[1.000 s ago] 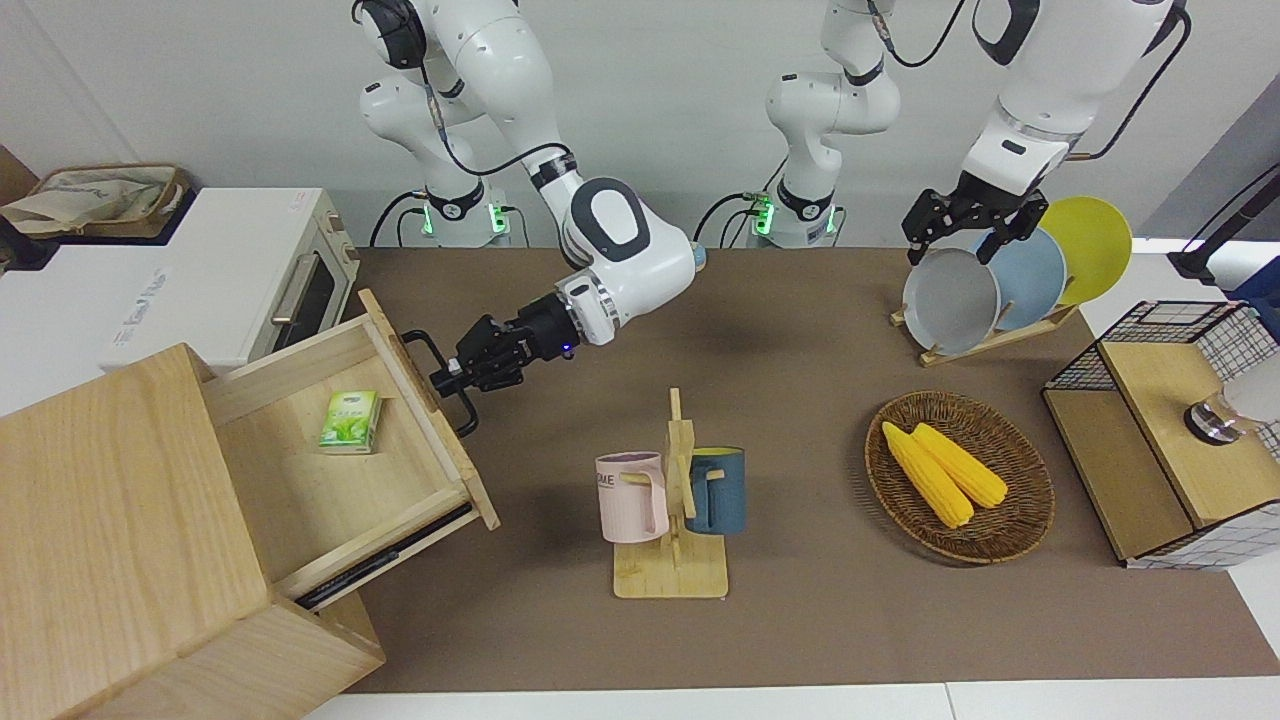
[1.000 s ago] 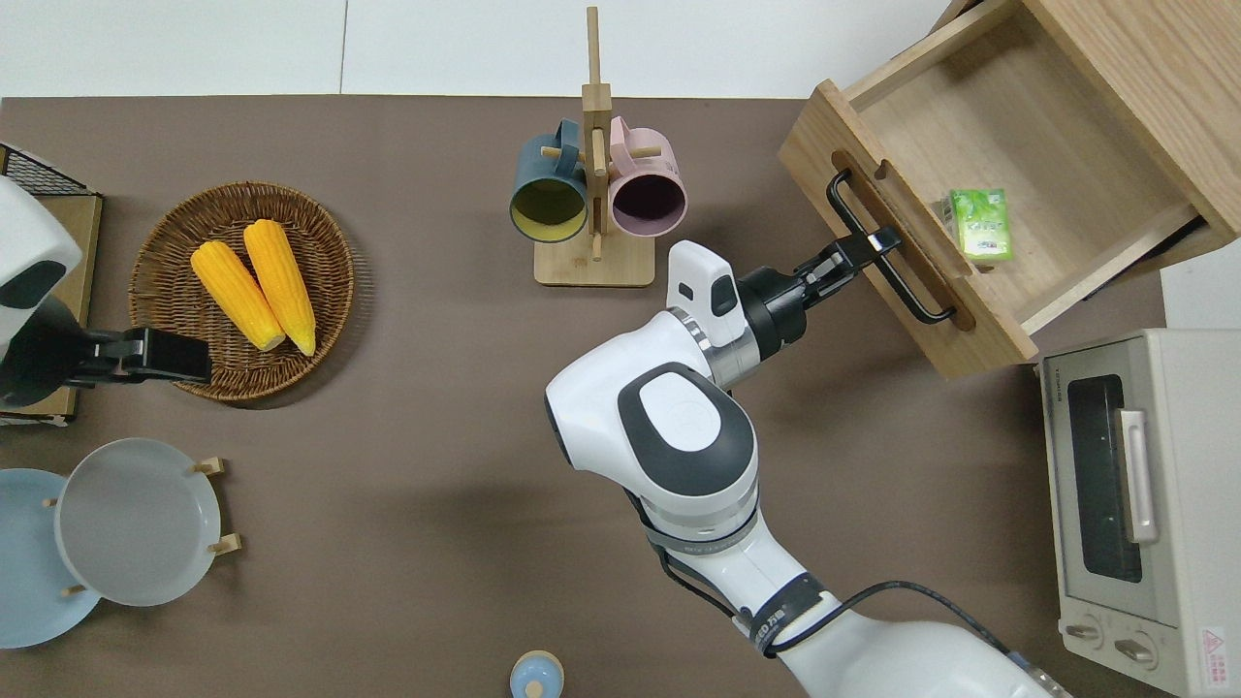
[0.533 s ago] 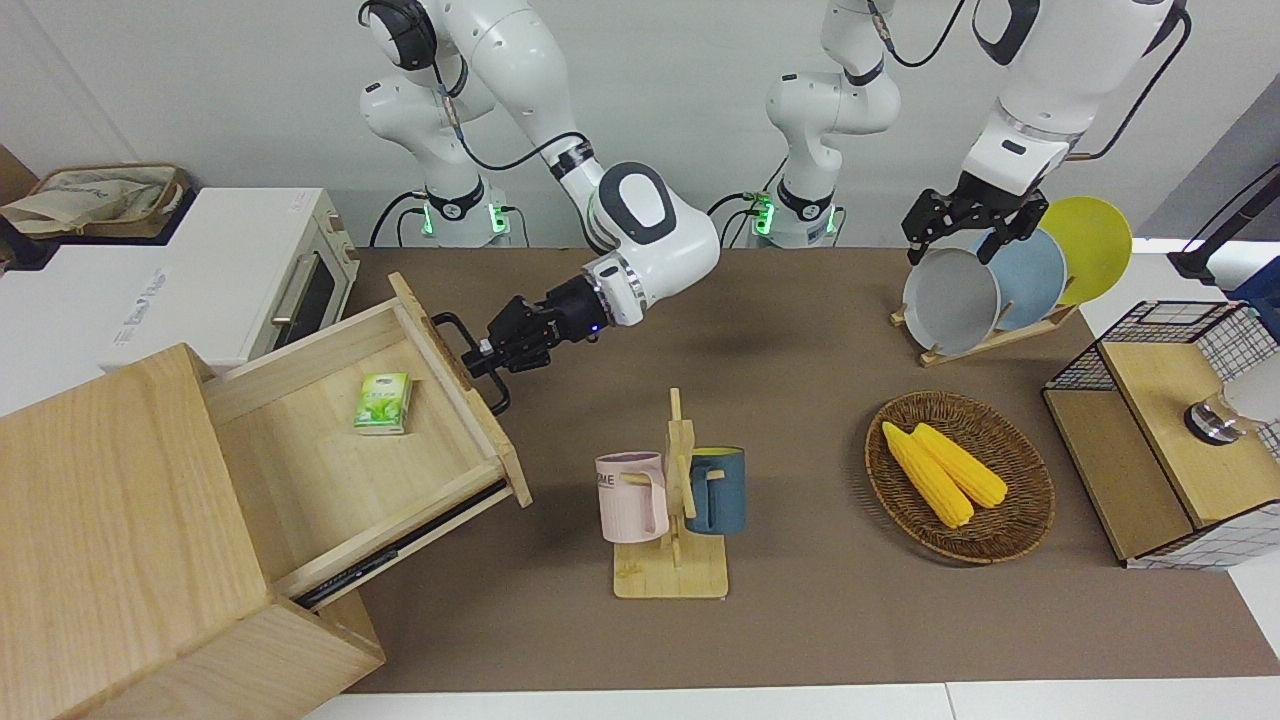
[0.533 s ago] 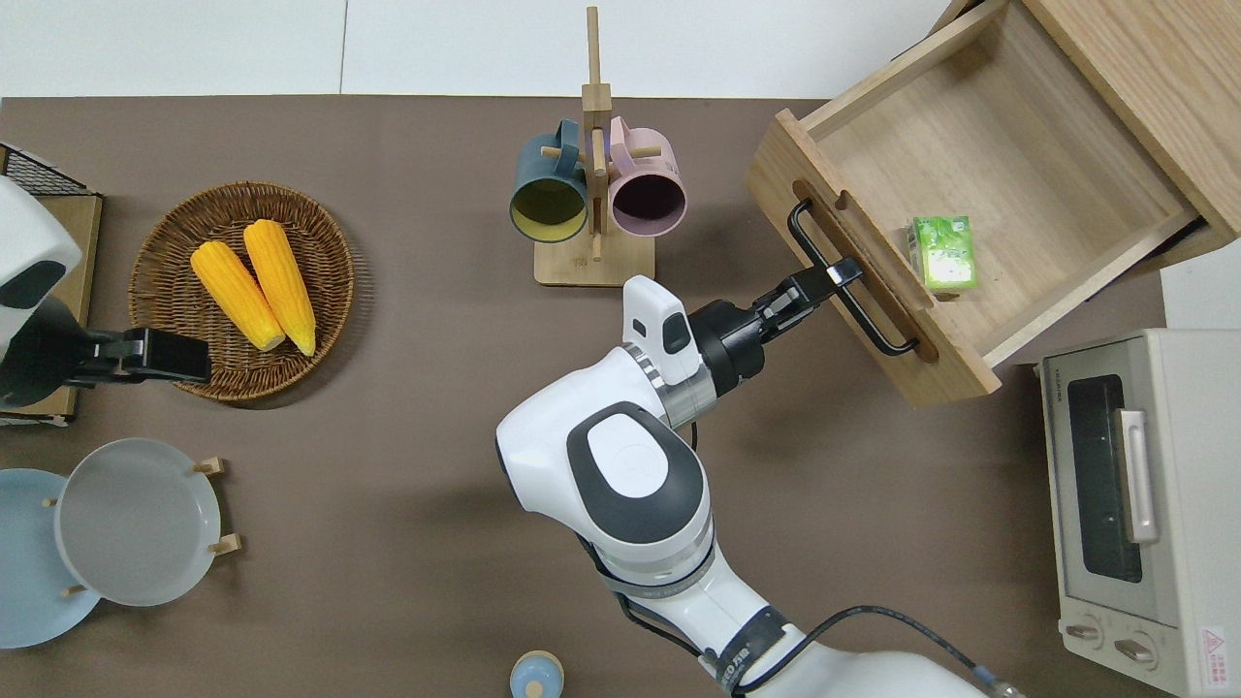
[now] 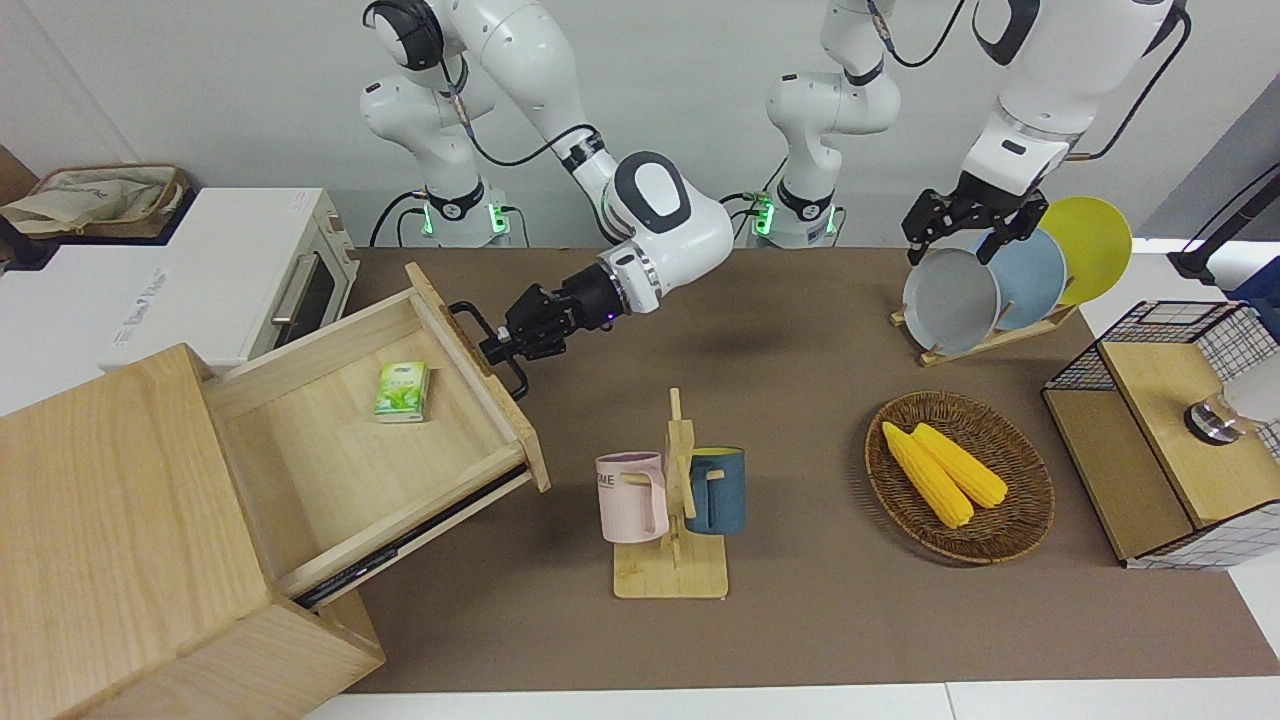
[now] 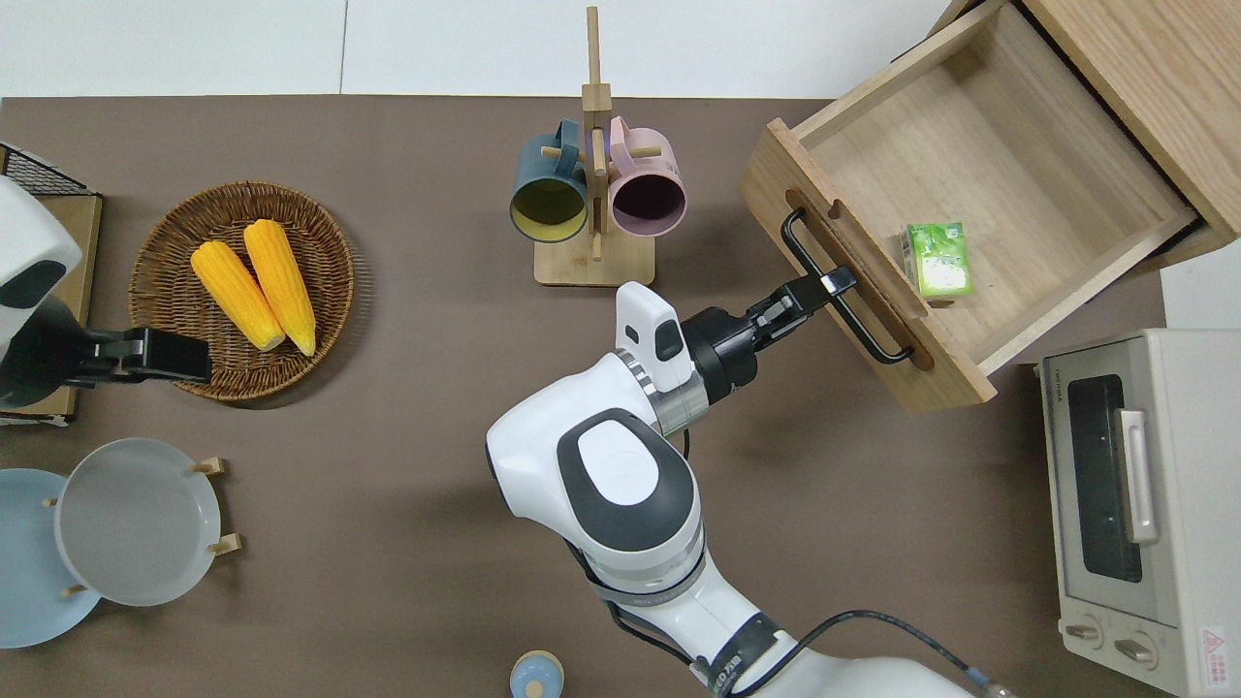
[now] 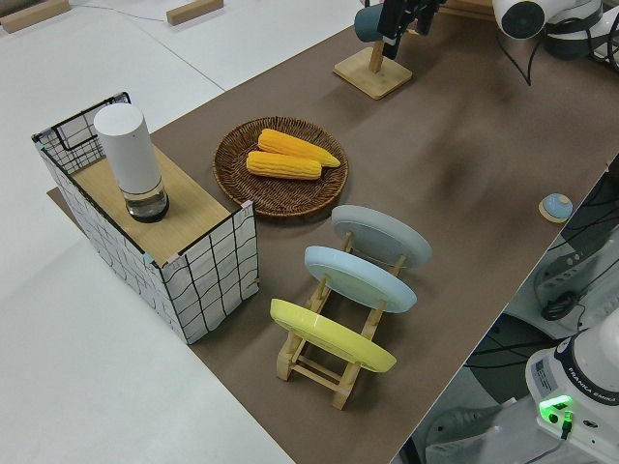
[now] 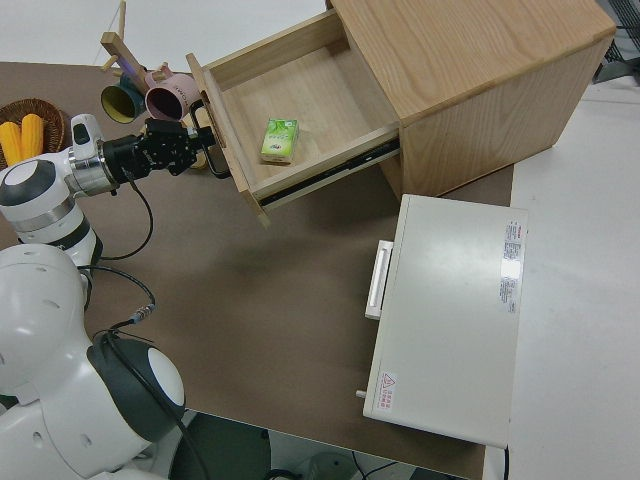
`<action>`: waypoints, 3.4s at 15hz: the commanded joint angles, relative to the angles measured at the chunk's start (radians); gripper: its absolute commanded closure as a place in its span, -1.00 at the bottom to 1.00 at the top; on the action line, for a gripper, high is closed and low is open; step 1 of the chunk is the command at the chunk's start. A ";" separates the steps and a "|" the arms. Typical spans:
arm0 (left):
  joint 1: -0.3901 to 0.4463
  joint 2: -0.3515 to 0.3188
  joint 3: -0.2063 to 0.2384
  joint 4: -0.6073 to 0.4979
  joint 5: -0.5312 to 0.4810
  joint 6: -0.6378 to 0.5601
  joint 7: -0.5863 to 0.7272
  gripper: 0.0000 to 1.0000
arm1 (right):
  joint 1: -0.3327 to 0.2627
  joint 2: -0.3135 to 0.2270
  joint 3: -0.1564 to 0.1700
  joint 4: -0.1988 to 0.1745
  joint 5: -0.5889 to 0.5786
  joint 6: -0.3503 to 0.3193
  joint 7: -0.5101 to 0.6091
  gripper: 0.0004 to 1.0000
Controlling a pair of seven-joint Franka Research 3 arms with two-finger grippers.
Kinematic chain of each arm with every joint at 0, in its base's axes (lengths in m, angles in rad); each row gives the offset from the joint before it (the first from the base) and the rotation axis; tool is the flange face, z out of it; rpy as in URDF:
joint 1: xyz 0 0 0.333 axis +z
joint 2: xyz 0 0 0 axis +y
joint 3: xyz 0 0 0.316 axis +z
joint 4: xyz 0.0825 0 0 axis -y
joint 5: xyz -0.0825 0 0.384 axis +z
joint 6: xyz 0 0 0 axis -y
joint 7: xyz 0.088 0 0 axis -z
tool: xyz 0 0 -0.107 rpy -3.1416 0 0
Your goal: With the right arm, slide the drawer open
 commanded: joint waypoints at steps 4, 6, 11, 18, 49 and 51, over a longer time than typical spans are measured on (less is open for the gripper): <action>-0.003 -0.008 0.003 0.002 0.013 -0.014 -0.001 -1.00 | 0.025 -0.008 0.001 0.058 -0.015 -0.055 -0.063 -0.55; -0.003 -0.008 0.003 0.002 0.013 -0.014 -0.001 -0.99 | 0.023 -0.008 -0.013 0.056 -0.020 -0.046 -0.064 -0.96; -0.003 -0.008 0.003 0.002 0.013 -0.013 -0.001 -0.99 | 0.019 -0.006 -0.015 0.056 -0.028 -0.040 -0.063 -0.97; -0.003 -0.008 0.003 0.004 0.013 -0.014 -0.001 -0.99 | 0.040 -0.002 -0.003 0.050 -0.025 -0.055 -0.051 -0.97; -0.003 -0.008 0.003 0.002 0.013 -0.014 -0.001 -0.99 | -0.030 -0.310 -0.173 0.101 0.892 0.259 -0.222 -0.97; -0.003 -0.008 0.003 0.002 0.013 -0.013 -0.001 -0.99 | -0.050 -0.354 -0.229 0.095 1.035 0.261 -0.303 -0.97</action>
